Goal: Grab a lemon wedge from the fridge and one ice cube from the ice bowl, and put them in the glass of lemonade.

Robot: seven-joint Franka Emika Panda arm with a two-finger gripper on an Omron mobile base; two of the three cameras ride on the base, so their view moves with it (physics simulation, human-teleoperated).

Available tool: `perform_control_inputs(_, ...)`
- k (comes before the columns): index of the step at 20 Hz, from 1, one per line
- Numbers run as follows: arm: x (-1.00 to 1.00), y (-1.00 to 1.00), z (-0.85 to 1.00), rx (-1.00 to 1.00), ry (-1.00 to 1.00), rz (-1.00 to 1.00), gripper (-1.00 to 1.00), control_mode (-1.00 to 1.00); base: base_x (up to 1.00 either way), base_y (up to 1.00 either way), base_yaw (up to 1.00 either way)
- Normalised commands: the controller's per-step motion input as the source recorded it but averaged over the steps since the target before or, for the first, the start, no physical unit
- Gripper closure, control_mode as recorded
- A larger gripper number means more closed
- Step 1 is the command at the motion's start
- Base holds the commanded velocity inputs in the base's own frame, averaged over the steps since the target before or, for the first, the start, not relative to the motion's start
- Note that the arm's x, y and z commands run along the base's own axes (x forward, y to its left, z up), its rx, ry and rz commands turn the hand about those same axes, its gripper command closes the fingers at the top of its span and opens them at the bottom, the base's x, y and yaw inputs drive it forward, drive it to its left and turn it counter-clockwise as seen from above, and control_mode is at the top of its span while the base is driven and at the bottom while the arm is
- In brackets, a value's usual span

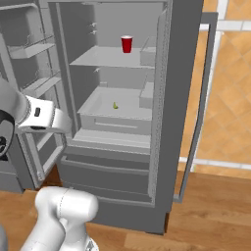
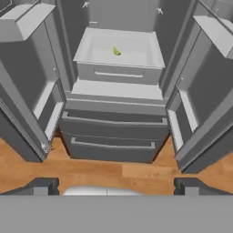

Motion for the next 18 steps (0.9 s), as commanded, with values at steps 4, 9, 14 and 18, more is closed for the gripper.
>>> perform_control_inputs(4, 0.00, 0.00, 0.00, 0.00, 0.00, 0.00, -1.00, 1.00, 0.87, 0.00, 0.00)
perform_control_inputs(9, 0.00, 0.00, 0.00, 0.00, 0.00, 0.00, -1.00, 1.00, 0.81, 0.00, 0.00)
perform_control_inputs(14, 0.00, 0.00, 0.00, 0.00, 0.00, 0.00, -1.00, 1.00, 0.37, 0.00, 0.00)
perform_control_inputs(18, 0.38, 0.03, -0.27, 0.01, -0.03, 0.00, -1.00, -1.00, 0.00, 0.00, 0.00)
